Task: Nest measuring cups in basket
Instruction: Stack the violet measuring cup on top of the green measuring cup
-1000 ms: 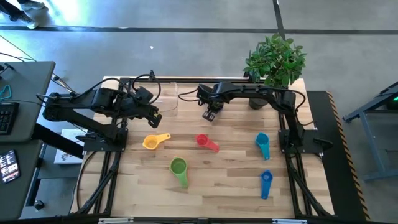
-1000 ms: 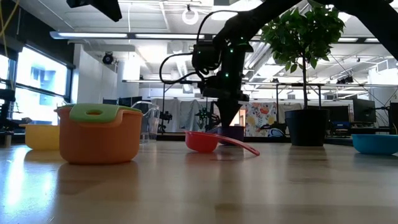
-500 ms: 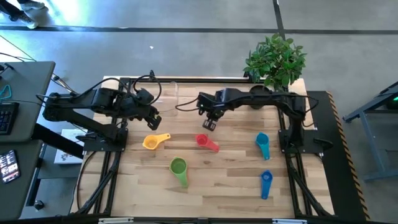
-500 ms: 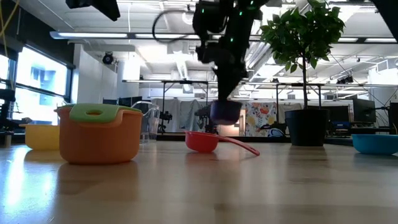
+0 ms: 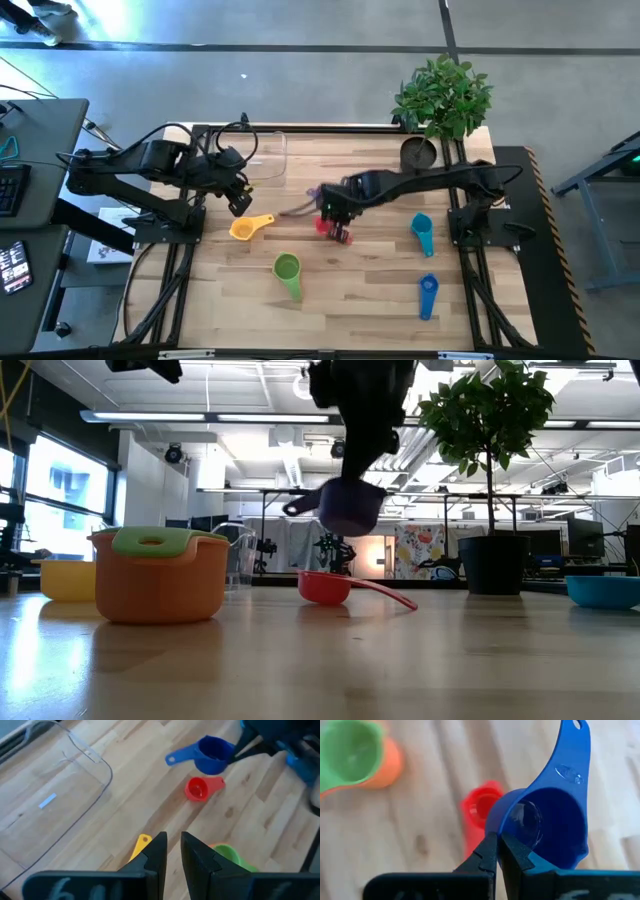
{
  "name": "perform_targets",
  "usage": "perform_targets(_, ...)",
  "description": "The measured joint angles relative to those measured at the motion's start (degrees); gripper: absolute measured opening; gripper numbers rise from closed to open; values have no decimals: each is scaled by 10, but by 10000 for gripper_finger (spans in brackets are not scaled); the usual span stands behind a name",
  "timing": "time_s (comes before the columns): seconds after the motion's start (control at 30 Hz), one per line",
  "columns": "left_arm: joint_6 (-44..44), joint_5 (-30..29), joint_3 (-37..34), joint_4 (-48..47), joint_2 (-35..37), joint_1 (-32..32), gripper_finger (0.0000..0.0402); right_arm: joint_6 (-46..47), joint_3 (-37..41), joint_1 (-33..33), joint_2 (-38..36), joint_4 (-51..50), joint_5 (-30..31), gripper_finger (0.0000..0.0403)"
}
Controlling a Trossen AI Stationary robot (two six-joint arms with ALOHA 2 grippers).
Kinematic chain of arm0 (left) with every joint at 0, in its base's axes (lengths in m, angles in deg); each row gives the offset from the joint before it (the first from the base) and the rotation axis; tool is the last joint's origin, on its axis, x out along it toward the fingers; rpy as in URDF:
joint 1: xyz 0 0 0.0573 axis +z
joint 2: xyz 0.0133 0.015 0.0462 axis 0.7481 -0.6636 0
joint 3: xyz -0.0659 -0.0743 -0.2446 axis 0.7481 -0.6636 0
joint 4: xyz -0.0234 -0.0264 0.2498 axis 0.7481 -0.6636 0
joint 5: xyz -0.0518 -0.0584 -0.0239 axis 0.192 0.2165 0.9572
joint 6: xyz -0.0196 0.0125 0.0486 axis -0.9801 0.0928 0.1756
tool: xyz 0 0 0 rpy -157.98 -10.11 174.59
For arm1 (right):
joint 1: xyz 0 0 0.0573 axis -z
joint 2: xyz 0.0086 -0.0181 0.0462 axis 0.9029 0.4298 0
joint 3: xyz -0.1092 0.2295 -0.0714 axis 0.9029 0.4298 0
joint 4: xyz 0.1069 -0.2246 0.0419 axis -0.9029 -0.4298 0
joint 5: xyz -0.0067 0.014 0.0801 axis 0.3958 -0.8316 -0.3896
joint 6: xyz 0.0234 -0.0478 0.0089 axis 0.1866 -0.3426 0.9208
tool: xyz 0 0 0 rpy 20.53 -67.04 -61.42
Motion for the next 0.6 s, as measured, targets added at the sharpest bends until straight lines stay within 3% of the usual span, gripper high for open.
perform_targets(0.27,27,39,0,0,2,0,47,-4,0,-74,0,38,9,0)
perform_targets(0.6,2,61,0,0,2,0,47,-132,0,-102,0,121,-20,0)
